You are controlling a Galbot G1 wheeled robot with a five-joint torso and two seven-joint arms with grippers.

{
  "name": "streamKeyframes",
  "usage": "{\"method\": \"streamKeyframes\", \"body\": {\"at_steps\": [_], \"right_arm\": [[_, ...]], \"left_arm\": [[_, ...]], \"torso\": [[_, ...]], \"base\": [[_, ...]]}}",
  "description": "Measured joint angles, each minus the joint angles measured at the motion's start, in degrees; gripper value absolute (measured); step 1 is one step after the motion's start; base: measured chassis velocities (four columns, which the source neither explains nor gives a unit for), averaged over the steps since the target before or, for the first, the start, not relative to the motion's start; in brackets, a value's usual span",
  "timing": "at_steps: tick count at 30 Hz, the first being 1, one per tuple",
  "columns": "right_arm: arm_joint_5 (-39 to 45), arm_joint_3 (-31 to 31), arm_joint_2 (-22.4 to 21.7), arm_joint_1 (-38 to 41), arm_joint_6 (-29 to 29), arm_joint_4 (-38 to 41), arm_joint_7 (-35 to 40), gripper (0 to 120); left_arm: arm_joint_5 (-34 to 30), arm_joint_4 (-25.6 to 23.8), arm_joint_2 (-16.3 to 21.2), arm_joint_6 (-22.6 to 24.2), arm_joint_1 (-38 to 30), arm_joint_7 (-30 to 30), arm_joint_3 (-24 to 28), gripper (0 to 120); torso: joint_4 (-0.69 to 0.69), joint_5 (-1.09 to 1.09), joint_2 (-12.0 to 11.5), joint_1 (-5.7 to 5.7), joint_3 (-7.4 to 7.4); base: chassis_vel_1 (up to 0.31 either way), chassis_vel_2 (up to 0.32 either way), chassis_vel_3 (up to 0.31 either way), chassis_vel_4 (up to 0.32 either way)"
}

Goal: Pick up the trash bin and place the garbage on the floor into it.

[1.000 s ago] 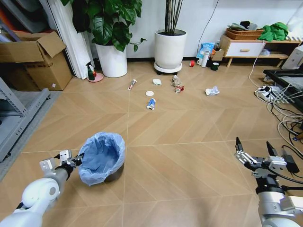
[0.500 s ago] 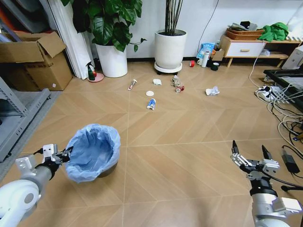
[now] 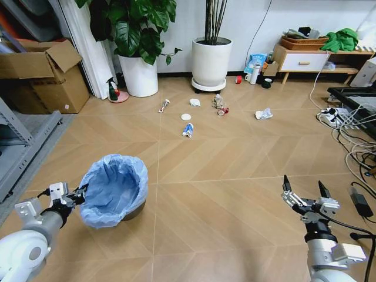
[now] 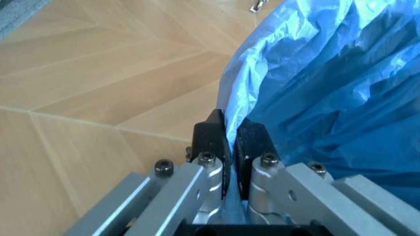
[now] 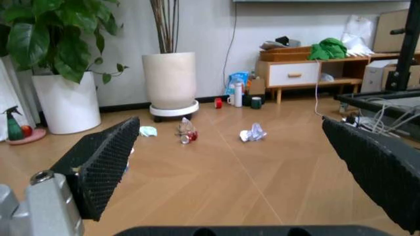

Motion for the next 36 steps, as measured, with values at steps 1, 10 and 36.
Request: {"method": "streamKeyframes", "body": {"at_steps": [1,10,36], "right_arm": [[0.0,0.02,-0.07,0.0,0.01,0.0,-0.01,100],[0.0,0.09,-0.29,0.19,0.19,-0.33,-0.16,100],[-0.38,0.04,-0.06,0.33,0.19,-0.63,-0.72,100]], "left_arm": [[0.0,0.06,-0.02,0.0,-0.11,-0.02,0.07,0],[0.09,0.48,-0.3,-0.01,-0.67,-0.11,0.61,0],[0.45,0.96,-0.59,-0.09,-0.83,0.15,0.99,0]], "torso": [[0.0,0.0,0.0,0.0,0.0],[0.0,0.0,0.0,0.01,0.01],[0.0,0.0,0.0,0.01,0.0]], "base": [[-0.146,0.13,0.167,-0.159],[-0.135,0.147,0.151,-0.148],[-0.139,0.133,0.134,-0.135]]}}
